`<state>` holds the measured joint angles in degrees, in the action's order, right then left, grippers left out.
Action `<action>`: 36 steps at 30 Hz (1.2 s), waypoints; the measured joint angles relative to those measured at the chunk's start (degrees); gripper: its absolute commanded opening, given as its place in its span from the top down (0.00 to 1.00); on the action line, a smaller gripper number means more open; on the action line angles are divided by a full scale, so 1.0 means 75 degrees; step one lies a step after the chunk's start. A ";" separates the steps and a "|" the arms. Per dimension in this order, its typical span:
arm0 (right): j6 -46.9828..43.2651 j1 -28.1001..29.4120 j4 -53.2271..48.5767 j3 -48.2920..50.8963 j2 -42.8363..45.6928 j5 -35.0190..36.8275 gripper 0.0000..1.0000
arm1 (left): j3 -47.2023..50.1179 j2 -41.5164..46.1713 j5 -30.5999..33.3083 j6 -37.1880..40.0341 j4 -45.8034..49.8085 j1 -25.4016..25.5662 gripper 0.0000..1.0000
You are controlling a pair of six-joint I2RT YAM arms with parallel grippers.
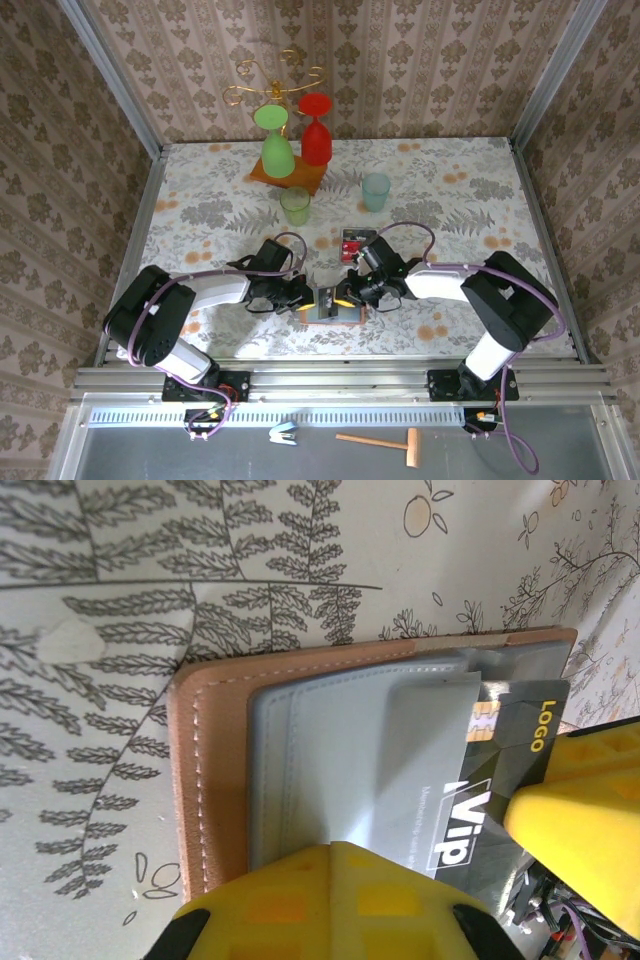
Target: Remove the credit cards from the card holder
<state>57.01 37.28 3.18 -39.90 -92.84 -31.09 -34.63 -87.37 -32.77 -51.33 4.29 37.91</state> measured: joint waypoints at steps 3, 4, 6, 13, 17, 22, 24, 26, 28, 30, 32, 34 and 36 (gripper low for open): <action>-0.0044 -0.0070 -0.0134 0.0087 0.0172 0.0061 0.90 | 0.0000 0.0009 0.0003 0.0000 0.0006 0.0000 1.00; -0.0070 -0.0093 -0.0201 0.0119 0.0242 0.0087 0.90 | 0.0000 0.0015 0.0012 0.0000 0.0023 0.0000 1.00; -0.0134 -0.0128 -0.0326 0.0152 0.0370 0.0111 0.90 | 0.0000 0.0038 0.0035 0.0000 0.0047 0.0003 1.00; -0.0291 -0.0187 -0.0731 0.0154 0.0804 0.0178 0.94 | 0.0012 0.0119 0.0146 -0.0003 0.0152 0.0044 0.99; -0.0440 -0.0187 -0.1046 0.0152 0.0997 0.0291 0.95 | 0.0012 0.0134 0.0154 -0.0003 0.0178 0.0052 0.99; -0.0641 -0.0195 -0.1530 0.0064 0.1209 0.0411 0.96 | 0.0015 0.0219 0.0230 -0.0006 0.0256 0.0102 0.98; -0.0726 -0.0201 -0.1711 -0.0035 0.1247 0.0472 0.96 | 0.0015 0.0277 0.0262 -0.0006 0.0312 0.0108 0.97; -0.0833 -0.0216 -0.1923 -0.0172 0.1276 0.0525 0.97 | 0.0015 0.0391 0.0300 -0.0006 0.0402 0.0108 0.95; -0.0968 -0.0239 -0.2151 -0.0329 0.1314 0.0595 0.97 | 0.0015 0.0516 0.0347 -0.0006 0.0446 0.0105 0.94; -0.1087 -0.0274 -0.2361 -0.0487 0.1346 0.0664 0.97 | 0.0015 0.0627 0.0376 -0.0006 0.0478 0.0105 0.93; -0.1233 -0.0353 -0.2570 -0.0656 0.1387 0.0699 0.98 | 0.0012 0.0714 0.0379 -0.0006 0.0498 0.0090 0.92; -0.1387 -0.0455 -0.2798 -0.0819 0.1416 0.0726 0.98 | 0.0012 0.0784 0.0391 -0.0006 0.0498 0.0082 0.91; -0.1547 -0.0565 -0.3034 -0.0985 0.1448 0.0740 0.98 | 0.0012 0.0880 0.0402 -0.0006 0.0493 0.0047 0.89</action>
<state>45.41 33.04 -19.57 -47.29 -81.97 -25.54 -34.54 -80.77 -29.76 -51.37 7.99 38.26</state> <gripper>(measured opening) 0.038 0.097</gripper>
